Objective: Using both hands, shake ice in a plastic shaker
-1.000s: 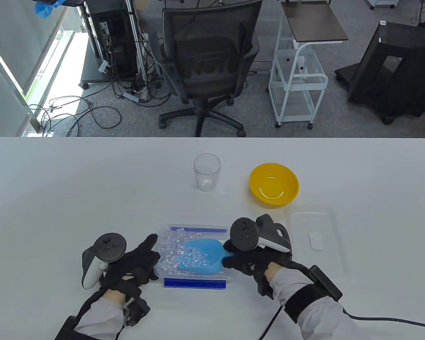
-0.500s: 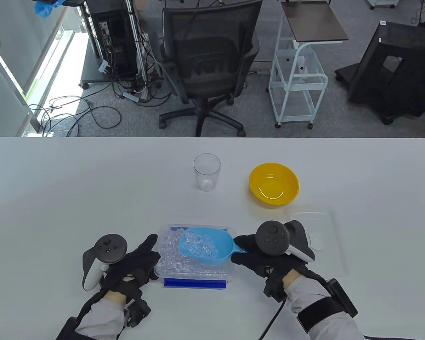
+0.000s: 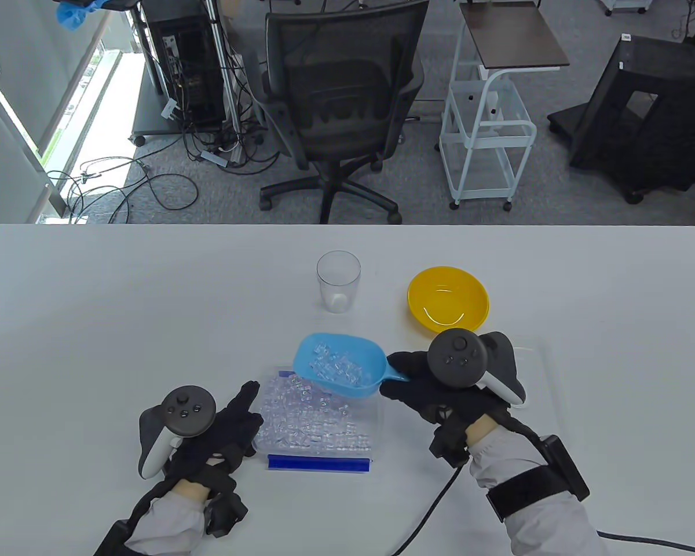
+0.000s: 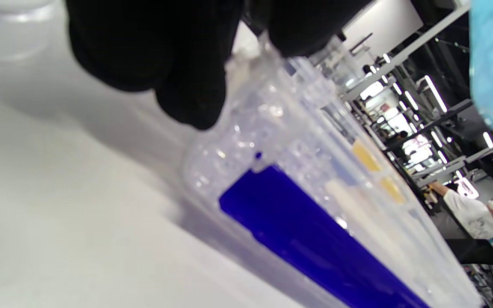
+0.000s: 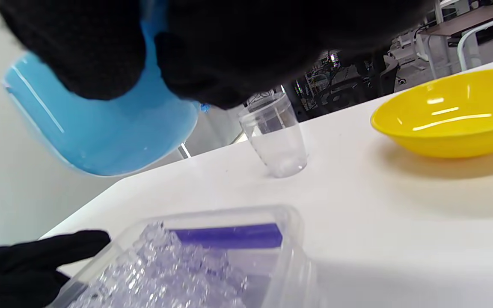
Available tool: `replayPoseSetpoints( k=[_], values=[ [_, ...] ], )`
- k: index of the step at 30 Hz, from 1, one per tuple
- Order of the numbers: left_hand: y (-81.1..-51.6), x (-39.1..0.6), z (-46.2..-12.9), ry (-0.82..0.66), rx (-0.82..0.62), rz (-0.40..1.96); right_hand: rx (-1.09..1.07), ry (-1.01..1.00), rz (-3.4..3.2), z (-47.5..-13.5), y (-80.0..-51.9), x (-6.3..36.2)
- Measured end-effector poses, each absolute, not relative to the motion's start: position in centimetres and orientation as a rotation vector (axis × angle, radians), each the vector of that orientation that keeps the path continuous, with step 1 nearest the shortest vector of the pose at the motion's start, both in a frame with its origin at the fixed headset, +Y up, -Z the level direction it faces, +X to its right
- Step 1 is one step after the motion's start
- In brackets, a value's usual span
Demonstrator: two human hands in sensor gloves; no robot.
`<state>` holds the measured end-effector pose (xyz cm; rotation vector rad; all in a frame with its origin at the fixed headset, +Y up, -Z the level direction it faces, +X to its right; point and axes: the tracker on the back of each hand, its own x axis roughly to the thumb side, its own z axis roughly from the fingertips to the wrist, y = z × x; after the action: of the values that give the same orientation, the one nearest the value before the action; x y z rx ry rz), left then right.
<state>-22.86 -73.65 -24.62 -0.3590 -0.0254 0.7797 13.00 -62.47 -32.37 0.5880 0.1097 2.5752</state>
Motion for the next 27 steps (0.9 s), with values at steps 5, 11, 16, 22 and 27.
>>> replayPoseSetpoints(
  k=[5,11,16,22,27],
  values=[
    [-73.6,-22.8,-24.6,-0.031,-0.352,0.760,0.446,0.056,2.609,-35.0,-59.2,13.4],
    [-73.5,-22.7,-24.7,-0.041,-0.356,0.744,0.294,0.009,2.700,-37.9,-57.1,13.2],
    [-73.4,-22.6,-24.7,-0.049,-0.354,0.726,0.198,-0.013,2.760,-40.0,-57.1,12.5],
    [-73.2,-22.5,-24.8,-0.057,-0.353,0.705,0.152,-0.027,2.841,-41.7,-58.1,11.3],
    [-73.2,-22.4,-24.8,-0.059,-0.354,0.703,0.155,0.008,2.944,-42.6,-58.6,10.2]
  ],
)
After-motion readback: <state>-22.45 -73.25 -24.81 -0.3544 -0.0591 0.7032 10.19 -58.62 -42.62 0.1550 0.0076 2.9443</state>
